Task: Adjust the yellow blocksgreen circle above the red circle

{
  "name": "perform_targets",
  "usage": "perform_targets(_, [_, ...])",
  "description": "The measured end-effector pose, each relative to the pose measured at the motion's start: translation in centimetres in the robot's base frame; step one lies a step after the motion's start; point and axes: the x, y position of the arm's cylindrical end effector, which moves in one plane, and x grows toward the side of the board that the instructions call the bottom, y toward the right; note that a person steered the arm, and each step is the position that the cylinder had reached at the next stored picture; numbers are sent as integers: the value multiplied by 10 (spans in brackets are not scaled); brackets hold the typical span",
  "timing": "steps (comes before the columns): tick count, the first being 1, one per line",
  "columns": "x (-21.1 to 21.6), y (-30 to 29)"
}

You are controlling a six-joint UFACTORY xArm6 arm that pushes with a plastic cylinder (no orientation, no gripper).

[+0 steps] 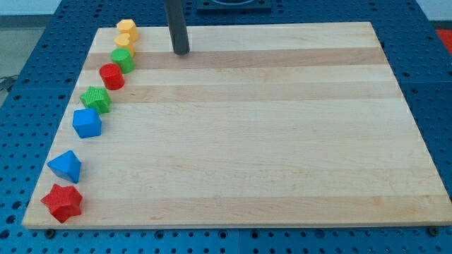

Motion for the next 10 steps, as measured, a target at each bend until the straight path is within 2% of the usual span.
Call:
perform_targets(2, [26,-27])
perform_targets(8, [26,-87])
perform_targets(9, [26,-93])
perform_targets(10, [26,-57])
